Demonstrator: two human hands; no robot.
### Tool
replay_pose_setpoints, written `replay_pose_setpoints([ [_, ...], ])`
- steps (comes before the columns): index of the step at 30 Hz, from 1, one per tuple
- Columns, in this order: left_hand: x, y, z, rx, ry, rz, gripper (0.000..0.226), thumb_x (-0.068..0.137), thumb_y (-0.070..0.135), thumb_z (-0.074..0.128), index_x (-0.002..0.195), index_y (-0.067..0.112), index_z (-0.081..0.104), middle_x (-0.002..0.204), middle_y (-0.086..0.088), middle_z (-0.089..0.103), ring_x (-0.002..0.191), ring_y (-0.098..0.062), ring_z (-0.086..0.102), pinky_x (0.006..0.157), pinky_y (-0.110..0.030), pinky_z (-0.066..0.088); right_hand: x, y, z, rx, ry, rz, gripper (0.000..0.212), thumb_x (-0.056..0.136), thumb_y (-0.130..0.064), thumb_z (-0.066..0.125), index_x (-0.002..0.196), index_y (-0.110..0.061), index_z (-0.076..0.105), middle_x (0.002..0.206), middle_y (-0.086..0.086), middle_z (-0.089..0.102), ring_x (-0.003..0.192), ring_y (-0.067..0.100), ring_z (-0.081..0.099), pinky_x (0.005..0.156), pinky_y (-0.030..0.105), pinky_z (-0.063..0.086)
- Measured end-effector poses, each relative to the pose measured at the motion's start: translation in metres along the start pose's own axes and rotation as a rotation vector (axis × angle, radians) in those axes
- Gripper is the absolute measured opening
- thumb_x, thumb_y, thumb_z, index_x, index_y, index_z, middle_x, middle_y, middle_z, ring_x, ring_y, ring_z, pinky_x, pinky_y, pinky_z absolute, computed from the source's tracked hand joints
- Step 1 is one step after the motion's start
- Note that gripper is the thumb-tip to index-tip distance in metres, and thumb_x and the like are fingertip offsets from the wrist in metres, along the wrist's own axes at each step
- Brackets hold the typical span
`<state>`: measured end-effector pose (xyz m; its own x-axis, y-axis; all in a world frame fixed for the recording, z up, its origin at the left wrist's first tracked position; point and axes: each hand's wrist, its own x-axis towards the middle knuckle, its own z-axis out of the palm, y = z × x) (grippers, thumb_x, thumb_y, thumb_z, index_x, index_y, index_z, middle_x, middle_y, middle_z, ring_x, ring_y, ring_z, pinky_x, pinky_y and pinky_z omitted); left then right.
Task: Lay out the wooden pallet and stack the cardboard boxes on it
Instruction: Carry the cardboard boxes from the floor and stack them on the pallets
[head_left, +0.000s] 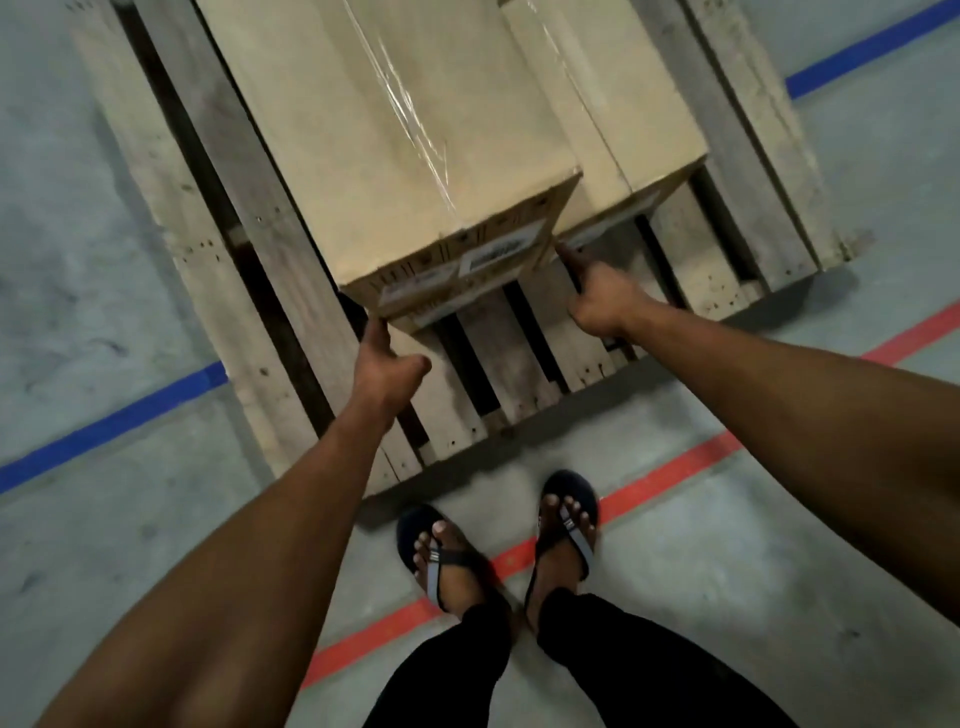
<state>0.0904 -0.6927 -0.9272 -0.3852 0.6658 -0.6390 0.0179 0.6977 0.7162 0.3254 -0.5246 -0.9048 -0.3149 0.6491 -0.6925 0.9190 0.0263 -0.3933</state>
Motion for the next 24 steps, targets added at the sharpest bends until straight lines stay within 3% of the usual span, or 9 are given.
replay_pose_setpoints([
  [3, 0.015, -0.01, 0.009, -0.029, 0.072, 0.051, 0.086, 0.081, -0.019, 0.062, 0.156, 0.017, 0.043, 0.16, -0.005, 0.047, 0.138, -0.018, 0.053, 0.066, -0.001, 0.048, 0.005, 0.001, 0.012, -0.035, -0.004, -0.064, 0.086, 0.099, -0.006, 0.052, 0.167, -0.036, 0.009, 0.173, 0.011, 0.017, 0.134, 0.039, 0.055, 0.089, 0.028, 0.047],
  [8, 0.018, -0.021, 0.011, -0.013, 0.07, 0.087, 0.089, 0.081, -0.019, 0.061, 0.16, 0.018, 0.038, 0.161, -0.005, 0.046, 0.154, -0.025, 0.036, 0.064, 0.004, 0.043, 0.011, -0.002, 0.022, 0.029, 0.012, -0.031, 0.085, 0.098, -0.005, 0.051, 0.167, -0.034, 0.011, 0.176, 0.006, 0.008, 0.153, 0.036, 0.034, 0.118, 0.035, 0.039],
  [10, 0.015, -0.016, 0.01, 0.037, 0.041, 0.084, 0.089, 0.083, -0.017, 0.061, 0.161, 0.02, 0.036, 0.163, -0.009, 0.042, 0.131, 0.005, 0.057, 0.057, 0.004, 0.041, 0.012, -0.002, 0.023, 0.059, 0.036, -0.025, 0.085, 0.096, -0.003, 0.051, 0.167, -0.032, 0.013, 0.175, 0.005, 0.012, 0.154, 0.033, 0.032, 0.119, 0.033, 0.036],
  [12, 0.012, -0.013, 0.01, 0.067, 0.036, 0.053, 0.089, 0.085, -0.014, 0.061, 0.162, 0.022, 0.033, 0.162, -0.011, 0.042, 0.074, 0.032, 0.056, 0.052, 0.001, 0.041, 0.013, -0.002, 0.023, 0.068, 0.047, -0.007, 0.086, 0.095, -0.001, 0.051, 0.167, -0.031, 0.014, 0.174, 0.004, 0.016, 0.155, 0.031, 0.03, 0.119, 0.031, 0.035],
  [15, 0.009, -0.01, 0.006, 0.118, 0.043, 0.021, 0.09, 0.085, -0.01, 0.063, 0.161, 0.027, 0.032, 0.135, 0.003, 0.057, 0.055, 0.03, 0.05, 0.067, -0.017, 0.058, 0.014, -0.003, 0.02, 0.08, 0.02, 0.024, 0.085, 0.094, -0.001, 0.049, 0.167, -0.029, 0.015, 0.172, 0.005, 0.025, 0.154, 0.029, 0.034, 0.116, 0.029, 0.037],
  [17, 0.009, -0.01, 0.005, 0.155, 0.038, -0.016, 0.092, 0.085, -0.009, 0.064, 0.161, 0.03, 0.03, 0.108, 0.015, 0.059, 0.064, 0.016, 0.06, 0.074, -0.032, 0.062, 0.009, -0.007, 0.018, 0.091, 0.006, 0.015, 0.084, 0.094, -0.001, 0.048, 0.167, -0.027, 0.016, 0.17, 0.005, 0.029, 0.153, 0.029, 0.036, 0.119, 0.031, 0.039],
  [19, 0.006, -0.011, 0.003, 0.169, 0.045, -0.059, 0.093, 0.086, -0.004, 0.068, 0.163, 0.028, 0.026, 0.097, 0.012, 0.061, 0.074, -0.001, 0.064, 0.069, -0.03, 0.063, 0.0, -0.013, 0.018, 0.081, 0.029, 0.004, 0.08, 0.095, -0.003, 0.049, 0.166, -0.025, 0.02, 0.168, 0.008, 0.035, 0.148, 0.032, 0.042, 0.117, 0.036, 0.042],
  [21, -0.009, -0.009, 0.0, 0.141, 0.048, -0.096, 0.088, 0.088, -0.001, 0.071, 0.161, 0.022, 0.029, 0.114, 0.002, 0.066, 0.091, -0.011, 0.068, 0.071, -0.022, 0.061, -0.016, -0.016, 0.024, 0.075, 0.075, 0.03, 0.074, 0.095, -0.008, 0.052, 0.164, -0.021, 0.028, 0.159, 0.014, 0.047, 0.135, 0.036, 0.055, 0.109, 0.04, 0.049],
  [24, -0.051, -0.002, -0.009, 0.108, -0.001, -0.167, 0.077, 0.092, 0.002, 0.071, 0.16, 0.011, 0.035, 0.149, -0.01, 0.056, 0.13, -0.026, 0.059, 0.103, -0.033, 0.052, -0.059, -0.016, 0.034, 0.176, 0.036, 0.071, 0.061, 0.095, -0.011, 0.054, 0.156, -0.017, 0.046, 0.144, 0.018, 0.062, 0.122, 0.035, 0.065, 0.104, 0.041, 0.054],
])
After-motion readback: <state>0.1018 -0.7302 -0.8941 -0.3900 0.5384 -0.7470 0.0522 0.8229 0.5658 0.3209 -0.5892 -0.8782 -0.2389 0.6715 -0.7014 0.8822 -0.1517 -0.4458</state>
